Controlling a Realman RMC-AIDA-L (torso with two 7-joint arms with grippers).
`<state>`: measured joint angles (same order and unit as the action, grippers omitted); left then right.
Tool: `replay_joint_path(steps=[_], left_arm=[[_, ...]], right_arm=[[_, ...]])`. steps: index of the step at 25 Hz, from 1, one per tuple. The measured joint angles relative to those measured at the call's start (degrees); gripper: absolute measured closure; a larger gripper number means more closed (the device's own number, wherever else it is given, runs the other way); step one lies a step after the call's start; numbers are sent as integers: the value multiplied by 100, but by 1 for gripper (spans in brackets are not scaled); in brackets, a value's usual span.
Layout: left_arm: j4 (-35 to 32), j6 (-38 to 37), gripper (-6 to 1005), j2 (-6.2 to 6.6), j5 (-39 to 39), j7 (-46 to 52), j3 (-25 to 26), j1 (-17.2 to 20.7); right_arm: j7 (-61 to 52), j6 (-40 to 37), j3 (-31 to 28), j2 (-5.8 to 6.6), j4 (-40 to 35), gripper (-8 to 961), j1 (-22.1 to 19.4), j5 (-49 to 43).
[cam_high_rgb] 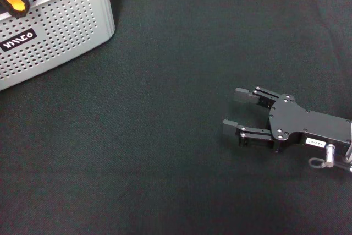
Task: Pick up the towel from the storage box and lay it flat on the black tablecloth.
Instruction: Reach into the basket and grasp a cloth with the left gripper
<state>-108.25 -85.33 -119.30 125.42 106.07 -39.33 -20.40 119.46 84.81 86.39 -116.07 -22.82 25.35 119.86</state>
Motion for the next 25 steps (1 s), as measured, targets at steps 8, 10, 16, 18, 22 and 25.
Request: replay_joint_path(steps=[8,10,16,18,22,25], left_arm=[[1271,1847,305,-59,699,-29,-1295,-75],[1478,2192,306,-60,906,-17,-1503,-95],[1986,2674,325,-63,1305,0,-1649,-311],[2072,2928,337,-64,1313,1,-1684,-327],[2162,3149,360,-68,1385,2,-1756,-327],[2248,3321,377,-80,1582,3,-1838,-334]], right_arm=[[7,10,31,-6,59,98,6,2],[7,27,37,-11,104,98,-3,2],[10,89,8,-12,277,100,-28,11],[15,90,9,-12,278,101,-41,42],[21,89,9,-12,279,102,-42,73],[22,90,9,-12,279,103,-29,78]])
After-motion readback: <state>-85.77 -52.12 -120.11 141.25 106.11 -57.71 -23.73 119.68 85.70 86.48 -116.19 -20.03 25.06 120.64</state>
